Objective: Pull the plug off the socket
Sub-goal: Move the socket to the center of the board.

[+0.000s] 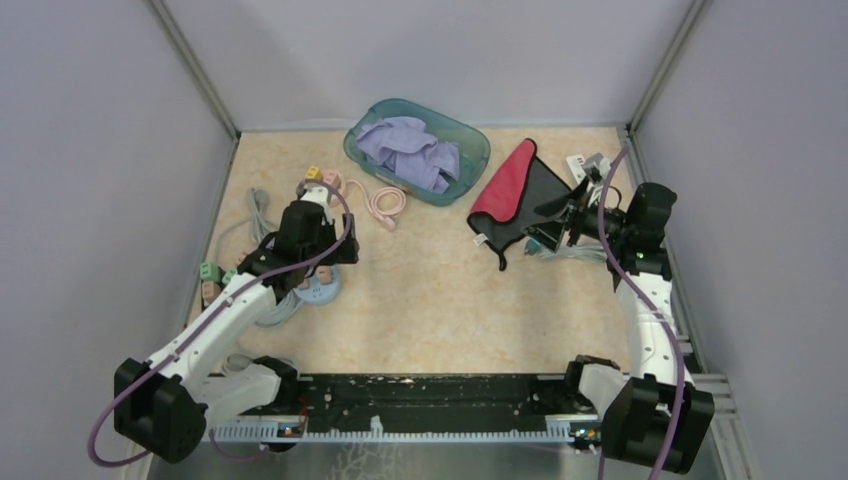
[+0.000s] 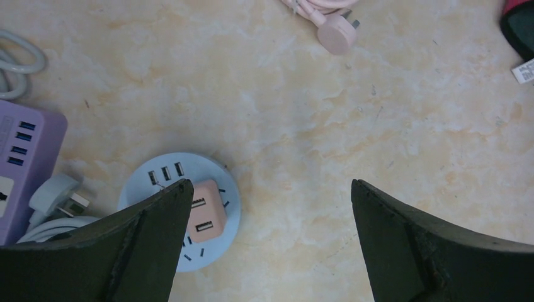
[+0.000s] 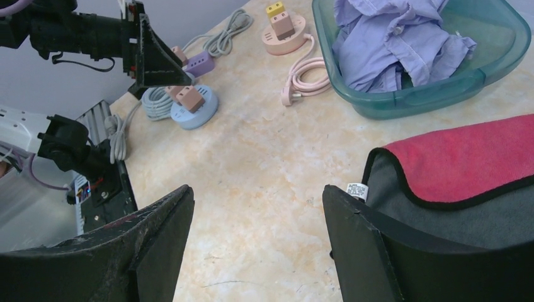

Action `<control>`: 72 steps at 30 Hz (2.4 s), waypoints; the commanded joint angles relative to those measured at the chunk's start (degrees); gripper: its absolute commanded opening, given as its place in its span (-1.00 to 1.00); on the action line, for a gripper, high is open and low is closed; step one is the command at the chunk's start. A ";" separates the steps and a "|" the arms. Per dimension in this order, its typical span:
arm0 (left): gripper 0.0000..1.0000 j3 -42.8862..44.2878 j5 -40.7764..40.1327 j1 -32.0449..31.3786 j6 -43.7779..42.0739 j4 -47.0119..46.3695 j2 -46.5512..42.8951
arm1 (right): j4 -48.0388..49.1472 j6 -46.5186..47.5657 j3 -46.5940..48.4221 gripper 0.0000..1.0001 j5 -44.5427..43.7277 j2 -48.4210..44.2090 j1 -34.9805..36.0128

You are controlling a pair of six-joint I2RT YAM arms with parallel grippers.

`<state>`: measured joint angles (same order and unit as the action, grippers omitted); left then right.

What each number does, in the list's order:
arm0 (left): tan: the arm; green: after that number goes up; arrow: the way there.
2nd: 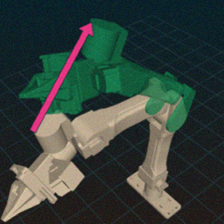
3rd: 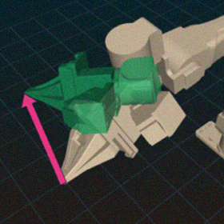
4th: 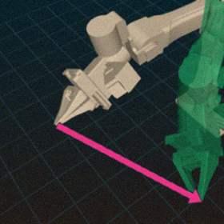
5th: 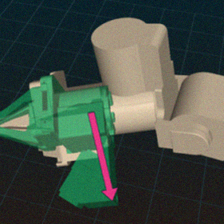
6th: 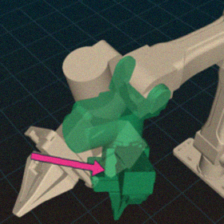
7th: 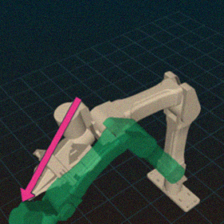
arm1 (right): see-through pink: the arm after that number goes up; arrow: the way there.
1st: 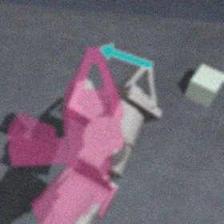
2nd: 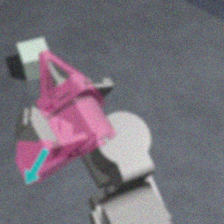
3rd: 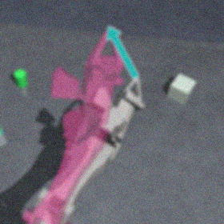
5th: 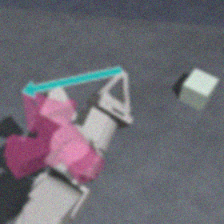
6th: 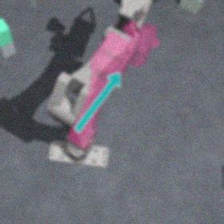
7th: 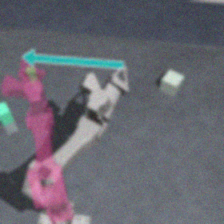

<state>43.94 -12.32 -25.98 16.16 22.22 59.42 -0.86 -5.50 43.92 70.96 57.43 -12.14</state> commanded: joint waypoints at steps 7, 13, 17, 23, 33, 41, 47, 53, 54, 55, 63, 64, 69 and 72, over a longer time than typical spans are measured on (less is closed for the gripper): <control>0.99 0.15 1.84 2.94 -1.39 2.75 2.42 | 1.51 1.41 1.34 0.50 0.21 -0.08 0.38; 0.99 -1.39 1.92 3.24 -1.14 1.87 1.96 | 1.48 1.60 1.34 0.50 0.13 0.25 0.77; 0.99 -1.15 1.65 3.54 -1.21 1.87 2.87 | 1.35 1.65 1.30 0.50 0.03 0.34 0.79; 0.99 -1.65 2.12 3.57 -0.75 1.37 2.64 | 1.24 1.67 1.34 0.50 0.08 0.13 0.80; 0.98 -1.50 -0.45 4.41 -0.85 1.51 4.59 | 1.26 1.77 1.32 0.50 0.08 -0.08 1.15; 0.90 -1.70 -2.19 4.71 0.66 1.72 7.68 | 1.30 1.89 1.17 0.50 0.12 -0.22 1.52; 0.57 -1.94 -4.81 4.80 2.54 2.72 9.25 | 1.21 2.06 1.17 0.50 0.02 -0.30 1.59; 0.12 -0.44 -6.85 4.93 4.76 5.53 12.86 | 1.21 2.11 1.16 0.50 0.00 -0.30 1.67; 0.13 -0.13 -6.85 4.83 4.94 6.00 13.32 | 1.13 2.07 1.17 0.50 -0.01 -0.30 1.65; 0.13 0.13 -6.76 4.94 5.03 6.34 13.81 | 1.13 2.07 1.17 0.50 0.01 -0.30 1.66; -0.59 0.78 -1.34 4.88 3.38 5.82 14.26 | 1.19 2.10 1.10 0.50 -0.07 -0.30 1.68; -0.69 0.98 0.24 4.89 2.27 5.56 14.17 | 1.21 2.14 1.08 0.50 -0.07 -0.30 1.68; -0.95 2.08 10.50 4.23 -1.36 3.33 12.90 | 1.29 2.09 1.08 0.50 -0.10 -0.15 1.71; -0.98 2.10 14.69 2.05 -2.95 1.09 11.43 | 1.35 2.07 0.99 0.50 -0.12 0.05 1.81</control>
<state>43.57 -7.09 -21.78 16.56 28.01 73.52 -0.91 -4.51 43.92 70.54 57.54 -10.98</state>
